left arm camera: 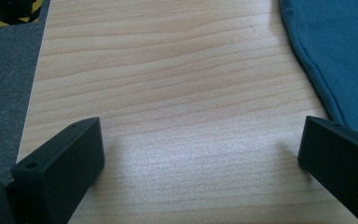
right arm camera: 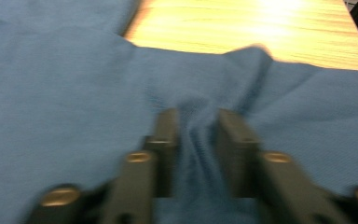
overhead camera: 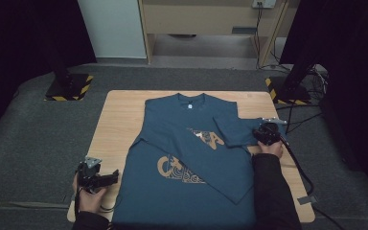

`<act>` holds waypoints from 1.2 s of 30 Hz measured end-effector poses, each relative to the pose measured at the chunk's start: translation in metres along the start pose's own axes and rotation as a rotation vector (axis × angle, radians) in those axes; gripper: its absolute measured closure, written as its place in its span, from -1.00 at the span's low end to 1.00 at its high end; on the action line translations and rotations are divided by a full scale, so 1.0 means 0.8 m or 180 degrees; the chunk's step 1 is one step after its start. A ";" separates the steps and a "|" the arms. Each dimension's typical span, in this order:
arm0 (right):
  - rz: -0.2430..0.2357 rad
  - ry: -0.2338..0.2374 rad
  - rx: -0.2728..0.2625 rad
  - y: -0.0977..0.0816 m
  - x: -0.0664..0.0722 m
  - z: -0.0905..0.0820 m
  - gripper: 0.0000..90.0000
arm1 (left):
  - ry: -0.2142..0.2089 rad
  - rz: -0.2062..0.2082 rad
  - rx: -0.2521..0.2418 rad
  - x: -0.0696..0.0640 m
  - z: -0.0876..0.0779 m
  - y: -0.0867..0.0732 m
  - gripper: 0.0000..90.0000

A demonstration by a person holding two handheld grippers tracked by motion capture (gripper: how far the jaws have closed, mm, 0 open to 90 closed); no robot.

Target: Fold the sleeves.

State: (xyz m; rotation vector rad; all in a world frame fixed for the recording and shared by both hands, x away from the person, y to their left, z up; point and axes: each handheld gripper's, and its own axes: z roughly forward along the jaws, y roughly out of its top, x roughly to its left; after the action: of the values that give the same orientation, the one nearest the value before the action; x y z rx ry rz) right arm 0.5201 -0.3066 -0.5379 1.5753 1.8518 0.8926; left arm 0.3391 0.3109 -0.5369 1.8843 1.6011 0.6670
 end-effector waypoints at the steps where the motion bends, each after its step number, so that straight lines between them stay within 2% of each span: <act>1: 0.0006 0.0025 0.0004 0.000 0.002 -0.001 0.77 | 0.0000 -0.0001 -0.0001 0.000 0.000 0.000 -1.00; 3: 0.0028 0.0085 0.0031 0.000 0.004 -0.002 0.90 | 0.0000 -0.0001 -0.0001 0.000 0.000 0.000 -1.00; 5: 0.0026 0.0158 0.0058 0.002 0.006 -0.005 0.92 | 0.0000 0.0000 0.0000 0.000 0.000 0.000 -1.00; 8: 0.0083 0.0374 -0.0159 0.011 0.011 -0.025 0.92 | 0.0002 -0.0004 -0.0001 0.000 0.000 0.000 -1.00; 13: -0.0100 0.0655 -0.0499 0.036 0.037 -0.068 0.91 | 0.0004 -0.0005 -0.0001 0.000 0.000 0.000 -1.00; 17: -0.0188 0.0924 -0.0658 0.054 0.066 -0.091 0.91 | 0.0003 -0.0005 -0.0001 0.000 0.000 0.000 -1.00; 22: -0.0415 0.1207 -0.0652 0.067 0.121 -0.106 0.91 | 0.0003 -0.0005 -0.0001 0.000 0.000 0.000 -1.00; 27: -0.0627 0.1445 -0.0578 0.067 0.176 -0.111 0.90 | 0.0003 -0.0006 -0.0002 0.000 0.000 0.000 -1.00; 30: -0.0722 0.1596 -0.0493 0.063 0.203 -0.110 0.77 | 0.0004 -0.0006 -0.0002 0.000 0.000 0.000 -1.00; 32: -0.0762 0.1687 -0.0469 0.059 0.216 -0.109 0.65 | 0.0003 -0.0006 -0.0002 0.000 0.000 0.000 -1.00; 35: -0.0798 0.1624 -0.0507 0.059 0.218 -0.114 0.49 | 0.0003 -0.0006 -0.0002 0.000 0.000 0.000 -1.00; 36: -0.0815 0.1538 -0.0531 0.060 0.215 -0.116 0.44 | 0.0003 -0.0005 -0.0001 0.000 0.000 0.000 -1.00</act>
State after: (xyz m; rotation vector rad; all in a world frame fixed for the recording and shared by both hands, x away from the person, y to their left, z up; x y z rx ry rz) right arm 0.4505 -0.1449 -0.4399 1.0501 2.1716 1.3504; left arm 0.3392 0.3107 -0.5370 1.8826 1.6028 0.6675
